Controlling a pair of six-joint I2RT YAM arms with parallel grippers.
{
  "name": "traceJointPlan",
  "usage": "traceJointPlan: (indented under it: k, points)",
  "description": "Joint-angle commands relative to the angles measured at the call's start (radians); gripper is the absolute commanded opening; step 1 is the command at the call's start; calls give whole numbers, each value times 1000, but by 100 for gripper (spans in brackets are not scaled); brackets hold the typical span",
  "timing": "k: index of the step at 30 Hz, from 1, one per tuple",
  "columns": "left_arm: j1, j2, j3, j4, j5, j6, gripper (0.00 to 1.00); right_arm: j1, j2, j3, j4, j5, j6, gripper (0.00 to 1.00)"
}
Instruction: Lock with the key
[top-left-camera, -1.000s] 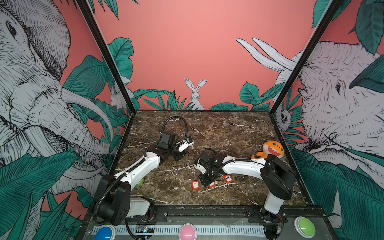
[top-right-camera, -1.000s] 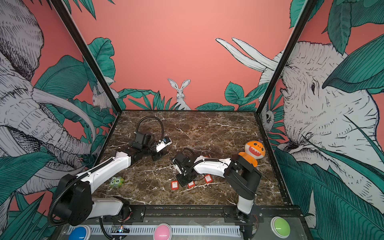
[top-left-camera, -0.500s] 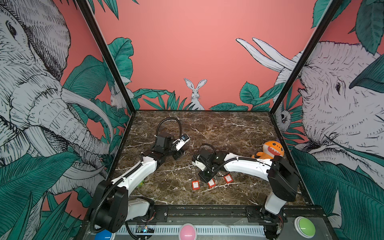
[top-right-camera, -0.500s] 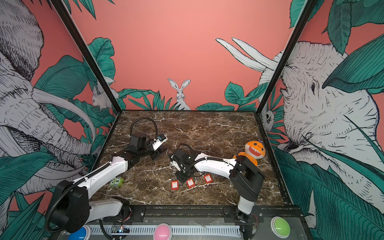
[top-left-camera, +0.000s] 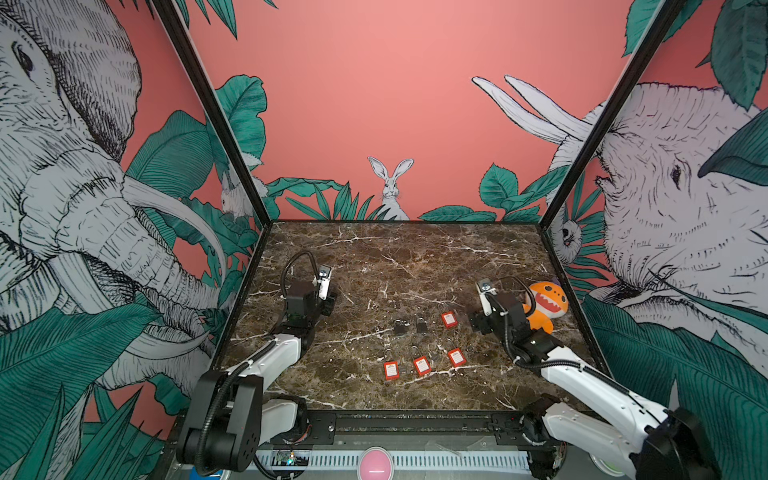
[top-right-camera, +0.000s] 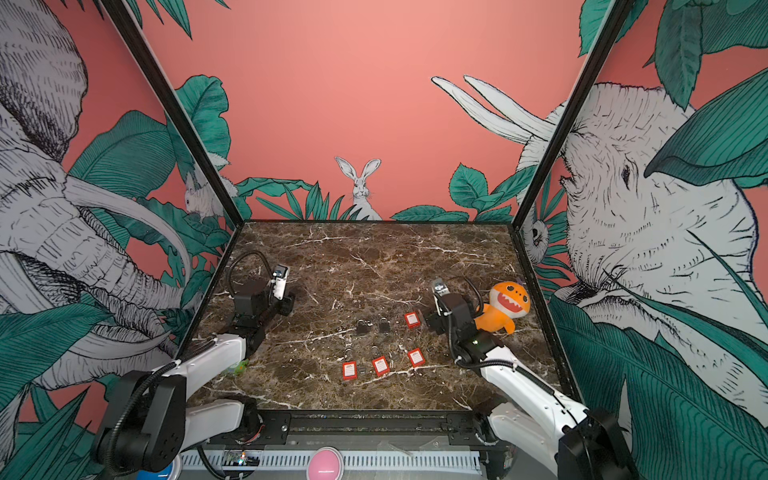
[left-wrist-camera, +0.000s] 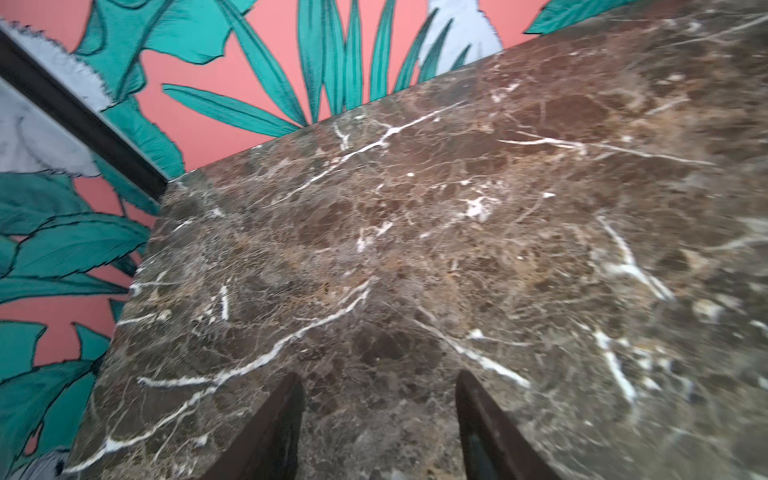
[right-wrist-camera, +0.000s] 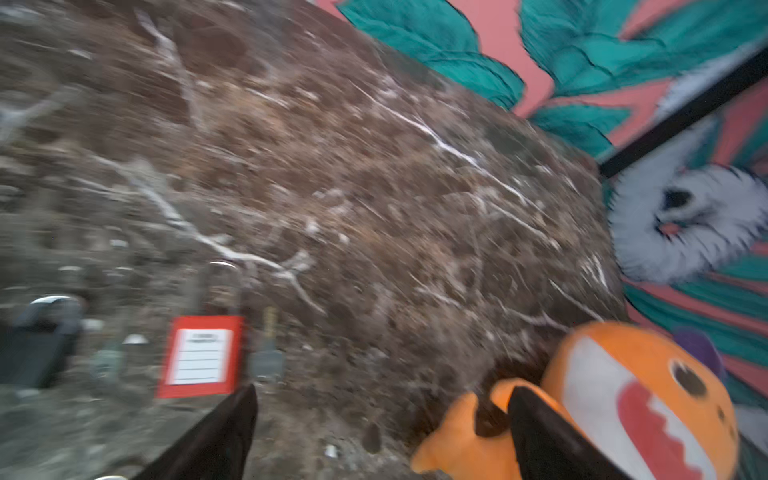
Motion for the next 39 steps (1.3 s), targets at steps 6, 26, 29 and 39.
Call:
traceJointPlan:
  k: [6, 26, 29, 39]
  points:
    - [61, 255, -102, 517, -60, -41, 62, -250, 158, -164, 554, -48, -66, 100]
    - [141, 308, -24, 412, 181, -52, 73, -367, 155, -103, 383, -170, 6, 99]
    - [142, 309, -26, 420, 176, -54, 74, -369, 189, -87, 406, -248, 60, 99]
    - [140, 310, -1, 373, 63, -95, 100, -387, 568, -221, 1212, -368, -60, 99]
